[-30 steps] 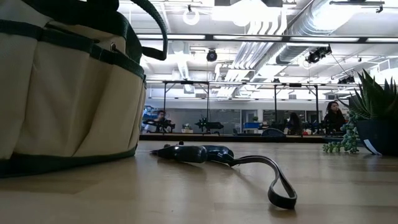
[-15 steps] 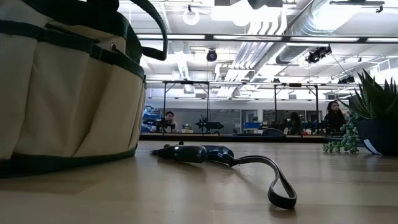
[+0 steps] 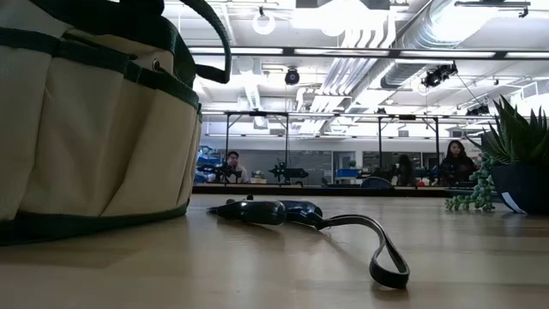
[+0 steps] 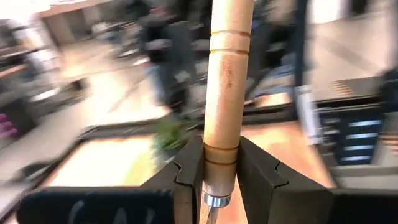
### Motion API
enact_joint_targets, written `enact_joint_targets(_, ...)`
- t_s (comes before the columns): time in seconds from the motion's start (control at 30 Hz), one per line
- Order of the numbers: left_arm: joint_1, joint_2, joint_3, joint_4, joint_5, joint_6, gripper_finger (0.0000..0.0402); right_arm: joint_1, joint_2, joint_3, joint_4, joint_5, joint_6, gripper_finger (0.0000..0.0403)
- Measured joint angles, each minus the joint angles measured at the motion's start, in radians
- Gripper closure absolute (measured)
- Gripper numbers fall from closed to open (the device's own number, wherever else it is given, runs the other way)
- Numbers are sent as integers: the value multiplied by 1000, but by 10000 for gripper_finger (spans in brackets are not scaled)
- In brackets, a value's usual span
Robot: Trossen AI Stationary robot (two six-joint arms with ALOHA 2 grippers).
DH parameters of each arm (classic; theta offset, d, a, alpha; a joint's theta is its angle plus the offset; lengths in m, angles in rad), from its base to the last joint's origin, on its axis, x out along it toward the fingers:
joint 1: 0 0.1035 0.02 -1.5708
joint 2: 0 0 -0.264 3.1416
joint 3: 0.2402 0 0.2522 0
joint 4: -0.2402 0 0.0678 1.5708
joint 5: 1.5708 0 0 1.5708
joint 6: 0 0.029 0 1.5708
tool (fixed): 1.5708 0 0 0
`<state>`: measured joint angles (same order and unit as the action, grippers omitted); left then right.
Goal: Pick & Place Garden tools in Gardening bag
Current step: Put the right brown trowel into the brown gardening bag
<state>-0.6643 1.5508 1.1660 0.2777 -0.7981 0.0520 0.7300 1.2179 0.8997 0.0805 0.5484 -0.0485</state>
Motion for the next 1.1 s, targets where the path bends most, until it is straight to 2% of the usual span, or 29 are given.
enact_joint_targets(0.23, -122, -24, 0, -202, -515, -216, 338, -10, 0, 0, -19, -1, 3, 131)
enact_joint_targets(0.3, -145, -37, 0, -312, -618, -343, 338, -14, 0, 0, -18, -5, 4, 131)
enact_joint_targets(0.37, -168, -53, 0, -454, -672, -502, 338, -18, 0, 0, -20, -5, 13, 131)
enact_joint_targets(0.57, -184, -70, -1, -889, -722, -1104, 338, -19, 1, 0, -29, -8, 26, 131)
enact_joint_targets(0.67, -176, -65, -31, -983, -717, -1305, 338, -19, 1, 0, -29, -8, 26, 132)
enact_joint_targets(0.97, -167, -61, -195, -933, -711, -1498, 338, -19, 1, -1, -32, -8, 30, 137)
enact_joint_targets(1.1, -167, -61, -267, -839, -709, -1508, 338, -19, 1, -1, -34, -8, 29, 137)
